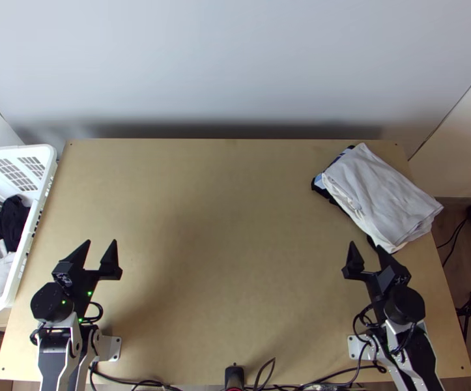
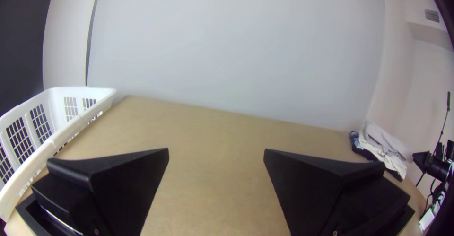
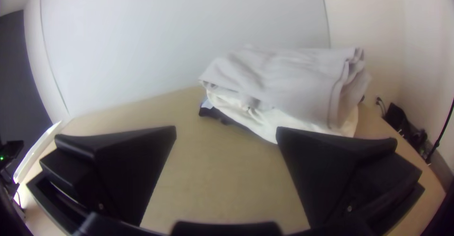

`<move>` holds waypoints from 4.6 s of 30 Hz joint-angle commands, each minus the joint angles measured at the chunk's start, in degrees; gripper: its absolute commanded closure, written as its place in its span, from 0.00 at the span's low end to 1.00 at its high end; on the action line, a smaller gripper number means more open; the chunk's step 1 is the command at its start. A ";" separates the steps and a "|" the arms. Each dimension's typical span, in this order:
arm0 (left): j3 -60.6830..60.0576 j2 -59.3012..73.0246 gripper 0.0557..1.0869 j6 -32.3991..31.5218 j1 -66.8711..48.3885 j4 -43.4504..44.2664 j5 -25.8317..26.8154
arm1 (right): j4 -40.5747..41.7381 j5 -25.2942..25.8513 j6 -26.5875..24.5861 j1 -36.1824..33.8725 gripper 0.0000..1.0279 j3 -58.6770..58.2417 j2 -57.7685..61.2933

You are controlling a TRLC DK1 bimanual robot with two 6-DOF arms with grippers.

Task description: Fold the t-shirt

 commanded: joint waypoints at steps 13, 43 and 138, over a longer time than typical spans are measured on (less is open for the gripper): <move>6.52 0.91 0.05 0.18 1.61 -0.82 -5.97 | -1.70 0.00 5.01 3.04 0.05 0.02 -0.03; 61.62 61.29 0.05 -7.82 23.06 -19.98 -6.41 | 1.20 0.08 2.46 0.05 0.05 0.19 -0.03; 107.50 155.60 0.91 10.37 57.16 -12.95 -11.51 | 3.22 1.40 -3.69 -7.07 0.05 0.19 5.06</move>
